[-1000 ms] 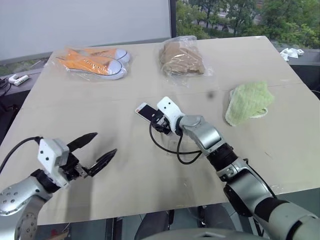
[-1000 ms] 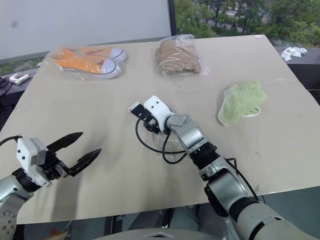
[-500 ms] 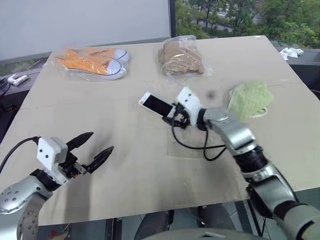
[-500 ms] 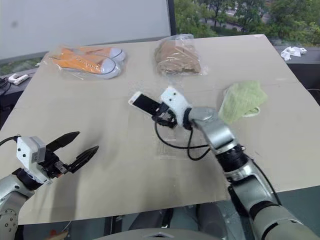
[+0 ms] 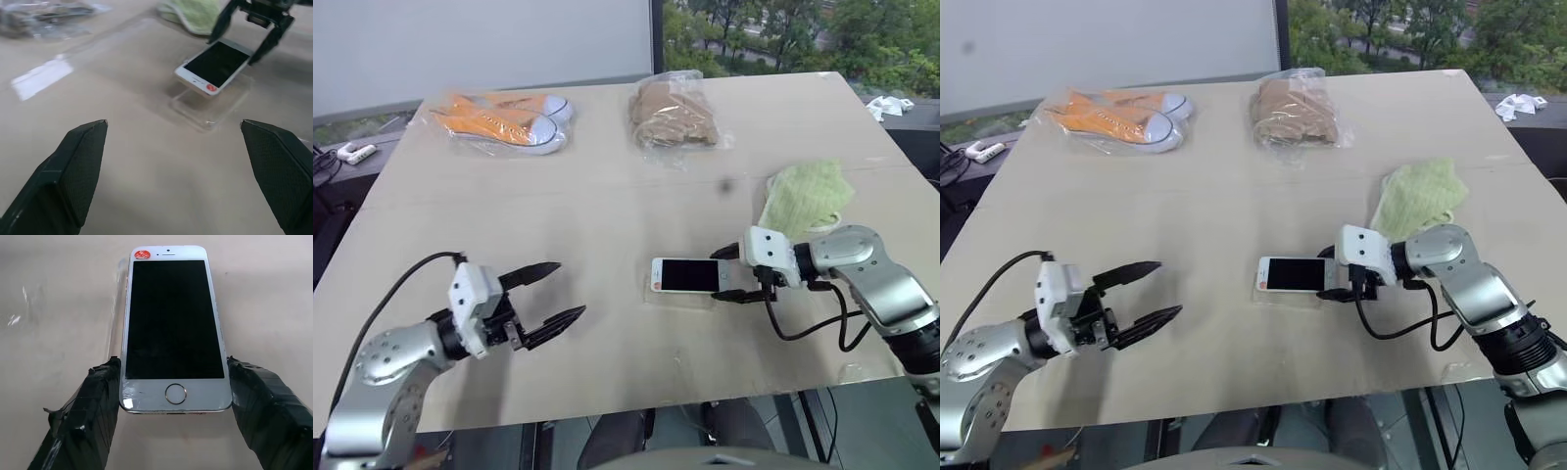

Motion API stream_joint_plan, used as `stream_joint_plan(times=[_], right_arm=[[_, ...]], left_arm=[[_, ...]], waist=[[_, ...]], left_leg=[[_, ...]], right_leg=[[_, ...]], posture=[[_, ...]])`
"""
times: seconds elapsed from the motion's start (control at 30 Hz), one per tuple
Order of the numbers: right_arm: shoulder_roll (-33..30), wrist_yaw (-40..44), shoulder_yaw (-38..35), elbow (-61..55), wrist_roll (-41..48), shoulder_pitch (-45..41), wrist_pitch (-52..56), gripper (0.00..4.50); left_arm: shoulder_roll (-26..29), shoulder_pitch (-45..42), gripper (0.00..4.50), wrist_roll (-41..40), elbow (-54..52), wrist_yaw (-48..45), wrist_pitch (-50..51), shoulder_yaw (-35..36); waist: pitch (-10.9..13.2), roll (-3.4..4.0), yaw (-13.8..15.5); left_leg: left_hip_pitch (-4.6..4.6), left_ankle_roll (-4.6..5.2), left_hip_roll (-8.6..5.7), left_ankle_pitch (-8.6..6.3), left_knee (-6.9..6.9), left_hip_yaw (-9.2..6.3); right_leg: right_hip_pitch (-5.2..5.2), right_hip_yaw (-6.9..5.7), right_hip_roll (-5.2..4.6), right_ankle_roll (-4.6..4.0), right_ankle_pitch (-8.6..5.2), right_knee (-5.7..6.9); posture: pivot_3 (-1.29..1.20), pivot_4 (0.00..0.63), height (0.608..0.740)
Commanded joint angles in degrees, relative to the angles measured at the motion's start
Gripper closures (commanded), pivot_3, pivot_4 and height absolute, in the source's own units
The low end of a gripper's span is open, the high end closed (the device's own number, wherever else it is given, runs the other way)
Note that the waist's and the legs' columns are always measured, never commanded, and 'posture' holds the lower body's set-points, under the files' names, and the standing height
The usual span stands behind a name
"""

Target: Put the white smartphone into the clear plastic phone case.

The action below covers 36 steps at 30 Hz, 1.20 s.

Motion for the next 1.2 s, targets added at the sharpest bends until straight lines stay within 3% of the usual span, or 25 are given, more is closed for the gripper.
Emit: stream_joint_plan(times=[0.03,0.07,0.17,0.23,0.27,0.43,0.47,0.73,1.2], right_arm=[[-0.3,1.4,-0.3,0.4,-0.6,-0.7,-3.7,1.58],[-0.2,1.5,-0.3,0.7,-0.7,-0.7,-4.0,1.58],[-0.3,1.8,-0.3,1.8,-1.3,-0.7,-4.9,1.58],[-0.5,2.0,-0.4,2.7,-1.9,-0.6,-5.7,1.58],[-0.6,2.2,-0.5,2.9,-2.0,-0.5,-6.0,1.58],[-1.1,2.4,-0.4,3.3,-2.8,-0.3,-5.4,1.58],[-1.2,2.3,-0.5,3.2,-2.9,-0.2,-5.2,1.58],[-3.9,1.3,-1.1,-4.0,-1.9,1.5,3.7,1.58],[-2.4,-1.7,1.3,-9.5,-2.2,1.5,11.0,1.58]], left_arm=[[1.7,-4.8,0.0,2.1,3.6,-4.1,-1.9,-3.9],[1.9,-6.6,0.0,2.4,4.8,-5.4,-2.1,-5.2],[2.2,-12.2,0.71,2.8,8.5,-9.0,-2.0,-8.8],[1.9,-16.0,1.56,3.5,11.2,-11.3,-2.6,-11.3],[1.5,-18.2,2.27,3.9,12.7,-12.6,-2.9,-12.7],[-1.2,-28.8,4.25,7.3,20.8,-18.0,-5.4,-19.6],[-1.8,-30.6,4.41,8.2,22.4,-18.8,-6.2,-20.7],[-7.1,-42.7,4.41,13.7,35.0,-25.8,-13.3,-27.4],[-13.2,-49.3,4.41,19.9,44.0,-28.6,-20.4,-32.3]], waist=[[0.0,-0.03,0.1],[0.0,-0.03,0.1],[0.0,-0.05,0.2],[0.0,-0.06,0.2],[0.0,-0.06,0.1],[0.0,-0.07,0.2],[0.0,-0.07,0.2],[0.0,-0.08,0.1],[0.0,-0.09,0.0]], left_leg=[[-0.05,0.0,0.0,0.0,0.0,-0.02],[-0.06,0.0,-0.01,0.0,0.01,-0.01],[-0.09,0.0,-0.01,0.0,0.03,-0.03],[-0.12,0.0,-0.01,0.0,0.04,-0.06],[-0.11,0.0,-0.01,0.0,0.04,-0.05],[-0.13,-0.04,-0.01,0.03,0.15,-0.12],[-0.12,-0.04,-0.02,0.03,0.17,-0.11],[-0.27,-0.04,-0.02,0.03,0.38,-0.21],[-0.5,-0.03,-0.07,0.02,0.84,-0.26]], right_leg=[[-0.01,-0.02,0.0,0.0,0.0,-0.03],[-0.02,-0.02,-0.01,0.0,0.0,-0.04],[-0.02,-0.04,-0.01,0.01,0.01,-0.09],[-0.03,-0.08,-0.01,0.01,0.01,-0.09],[-0.03,-0.07,-0.01,0.01,0.01,-0.08],[-0.02,-0.15,0.0,0.0,0.01,0.0],[-0.01,-0.13,0.0,0.0,0.01,0.02],[-0.07,-0.23,0.01,0.01,0.01,0.04],[-0.08,-0.27,0.01,0.15,0.1,0.13]], posture=[[0.0,0.15,0.74],[0.0,0.15,0.74],[0.0,0.15,0.74],[0.0,0.15,0.74],[0.0,0.15,0.74],[0.0,0.15,0.74],[0.0,0.15,0.74],[0.0,0.15,0.74],[0.0,0.15,0.74]])
